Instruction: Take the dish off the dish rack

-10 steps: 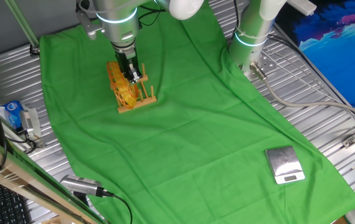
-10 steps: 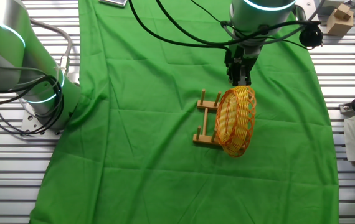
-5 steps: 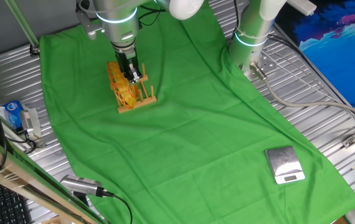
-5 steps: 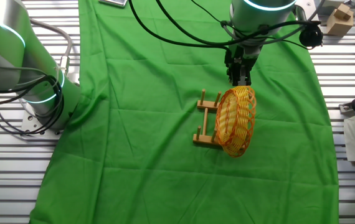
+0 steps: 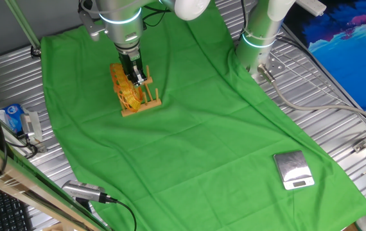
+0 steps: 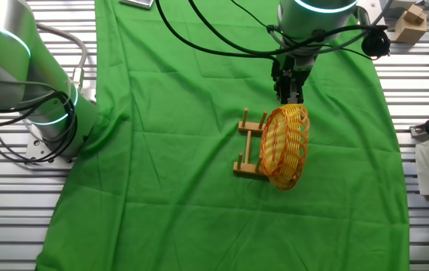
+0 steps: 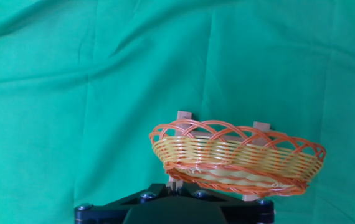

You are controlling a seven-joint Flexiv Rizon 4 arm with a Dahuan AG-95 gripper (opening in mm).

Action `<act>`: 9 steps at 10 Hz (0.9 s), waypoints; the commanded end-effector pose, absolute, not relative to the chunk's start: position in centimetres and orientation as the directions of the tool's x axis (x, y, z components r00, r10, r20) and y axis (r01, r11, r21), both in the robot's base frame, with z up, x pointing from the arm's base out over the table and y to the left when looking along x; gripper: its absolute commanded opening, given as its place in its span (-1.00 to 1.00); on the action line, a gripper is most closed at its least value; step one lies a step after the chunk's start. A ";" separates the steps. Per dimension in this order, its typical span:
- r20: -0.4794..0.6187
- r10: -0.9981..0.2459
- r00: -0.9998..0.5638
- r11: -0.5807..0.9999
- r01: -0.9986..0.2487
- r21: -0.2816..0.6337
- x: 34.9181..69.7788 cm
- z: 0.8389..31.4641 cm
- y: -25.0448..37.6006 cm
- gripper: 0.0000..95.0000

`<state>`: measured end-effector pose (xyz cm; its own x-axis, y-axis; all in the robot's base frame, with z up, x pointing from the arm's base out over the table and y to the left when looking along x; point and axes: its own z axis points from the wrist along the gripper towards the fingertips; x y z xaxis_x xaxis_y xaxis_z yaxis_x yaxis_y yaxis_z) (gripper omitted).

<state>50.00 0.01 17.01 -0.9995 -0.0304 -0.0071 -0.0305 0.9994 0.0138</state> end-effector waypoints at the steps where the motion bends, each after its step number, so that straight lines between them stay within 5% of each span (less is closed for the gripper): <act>1: -0.006 -0.031 -1.000 0.999 -0.031 0.013 50.0 17.0 0.0 -1.00; 9: -0.005 -0.051 -0.999 0.999 -0.051 0.011 50.0 17.0 0.0 -1.00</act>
